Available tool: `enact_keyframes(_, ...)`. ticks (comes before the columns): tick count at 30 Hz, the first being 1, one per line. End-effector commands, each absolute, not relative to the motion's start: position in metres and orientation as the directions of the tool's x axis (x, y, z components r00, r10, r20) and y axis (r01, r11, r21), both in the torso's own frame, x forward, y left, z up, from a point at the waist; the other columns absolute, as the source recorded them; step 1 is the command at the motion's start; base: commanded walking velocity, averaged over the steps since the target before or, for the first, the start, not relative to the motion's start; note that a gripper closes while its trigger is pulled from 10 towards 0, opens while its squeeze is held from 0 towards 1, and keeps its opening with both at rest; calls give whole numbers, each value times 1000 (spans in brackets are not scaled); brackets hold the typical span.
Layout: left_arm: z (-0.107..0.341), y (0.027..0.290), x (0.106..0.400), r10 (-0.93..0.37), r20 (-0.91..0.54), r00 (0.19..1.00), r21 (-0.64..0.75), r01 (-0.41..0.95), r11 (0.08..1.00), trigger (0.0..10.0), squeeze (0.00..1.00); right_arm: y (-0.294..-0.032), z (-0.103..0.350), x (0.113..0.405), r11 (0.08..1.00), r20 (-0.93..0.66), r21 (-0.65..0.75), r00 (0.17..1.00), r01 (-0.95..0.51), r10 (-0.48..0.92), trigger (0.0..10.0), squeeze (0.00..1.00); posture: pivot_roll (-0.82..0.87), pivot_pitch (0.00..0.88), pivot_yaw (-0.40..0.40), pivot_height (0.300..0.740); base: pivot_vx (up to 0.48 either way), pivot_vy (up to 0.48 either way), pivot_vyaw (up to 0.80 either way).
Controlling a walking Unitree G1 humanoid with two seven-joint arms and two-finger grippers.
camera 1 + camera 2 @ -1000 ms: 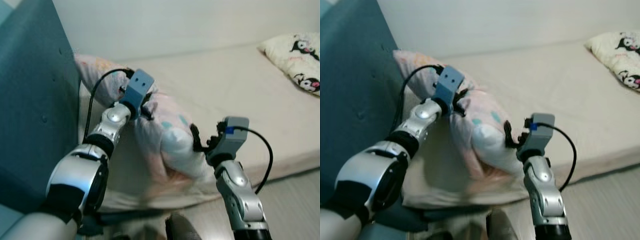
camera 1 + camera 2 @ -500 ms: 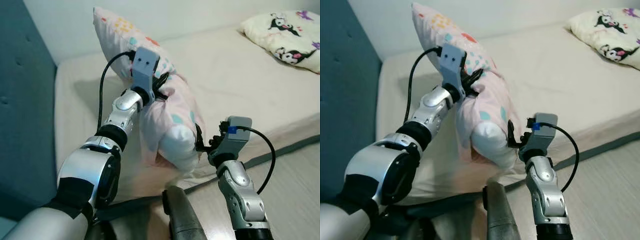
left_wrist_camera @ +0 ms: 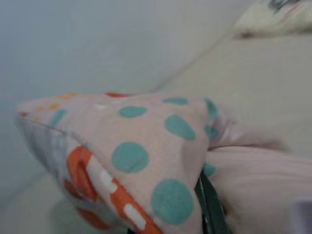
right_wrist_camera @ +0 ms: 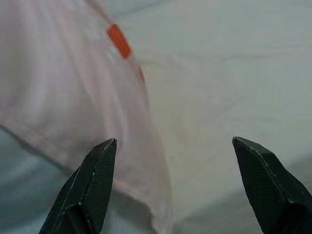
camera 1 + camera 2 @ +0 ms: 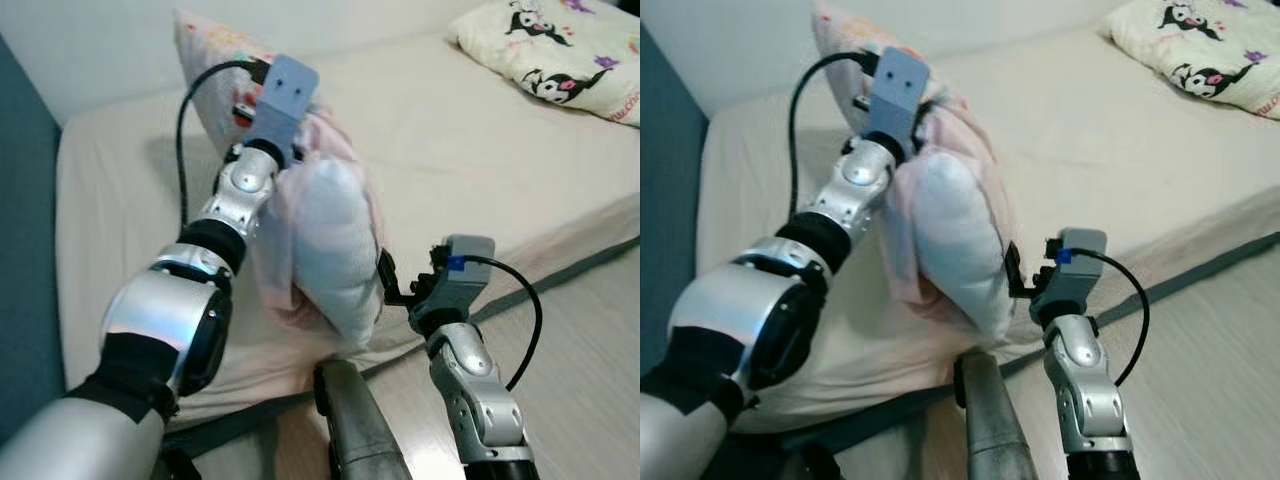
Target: Clean up the room
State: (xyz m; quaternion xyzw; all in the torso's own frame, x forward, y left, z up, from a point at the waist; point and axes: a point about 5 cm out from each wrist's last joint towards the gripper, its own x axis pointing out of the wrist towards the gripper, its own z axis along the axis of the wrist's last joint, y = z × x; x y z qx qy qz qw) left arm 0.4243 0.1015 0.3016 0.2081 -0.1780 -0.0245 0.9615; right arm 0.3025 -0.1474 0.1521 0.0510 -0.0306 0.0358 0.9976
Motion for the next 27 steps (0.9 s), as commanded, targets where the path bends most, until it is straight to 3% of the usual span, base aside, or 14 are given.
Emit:
enact_keyframes(1, 314, 127, 426, -22, 372, 928, 479, -172, 861, 10000, 0, -147, 150, 298, 991, 65, 105, 995, -78, 72, 10000, 0, -438, 187, 89, 555, 0, 0, 0)
enact_keyframes(4, 311, 135, 426, -1, 364, 931, 525, -204, 826, 10000, 0, -148, 150, 298, 992, 66, 105, 996, -74, 67, 10000, 0, -438, 187, 89, 555, 0, 0, 0)
enact_keyframes(6, 305, 154, 427, 54, 352, 934, 618, -275, 737, 10000, 0, -148, 151, 297, 992, 69, 106, 996, -70, 63, 10000, 0, -439, 193, 95, 555, 0, 0, 0)
enact_keyframes(15, 287, 202, 423, 202, 304, 931, 728, -364, 582, 10000, 0, -146, 149, 296, 991, 66, 110, 996, -73, 67, 10000, 0, -438, 195, 92, 555, 0, 0, 0)
enact_keyframes(19, 283, 210, 422, 223, 290, 931, 744, -366, 559, 10000, 0, -145, 149, 295, 991, 65, 111, 996, -75, 68, 10000, 0, -438, 195, 92, 555, 0, 0, 0)
enact_keyframes(24, 253, 250, 412, 316, 156, 936, 859, -286, 424, 10000, 0, -143, 149, 296, 990, 68, 118, 995, -81, 73, 10000, 0, -428, 194, 104, 555, 0, 0, 0)
enact_keyframes(27, 247, 262, 408, 342, 122, 932, 876, -263, 404, 10000, 0, -142, 149, 296, 990, 69, 120, 995, -80, 72, 10000, 0, -428, 193, 108, 555, 0, 0, 0)
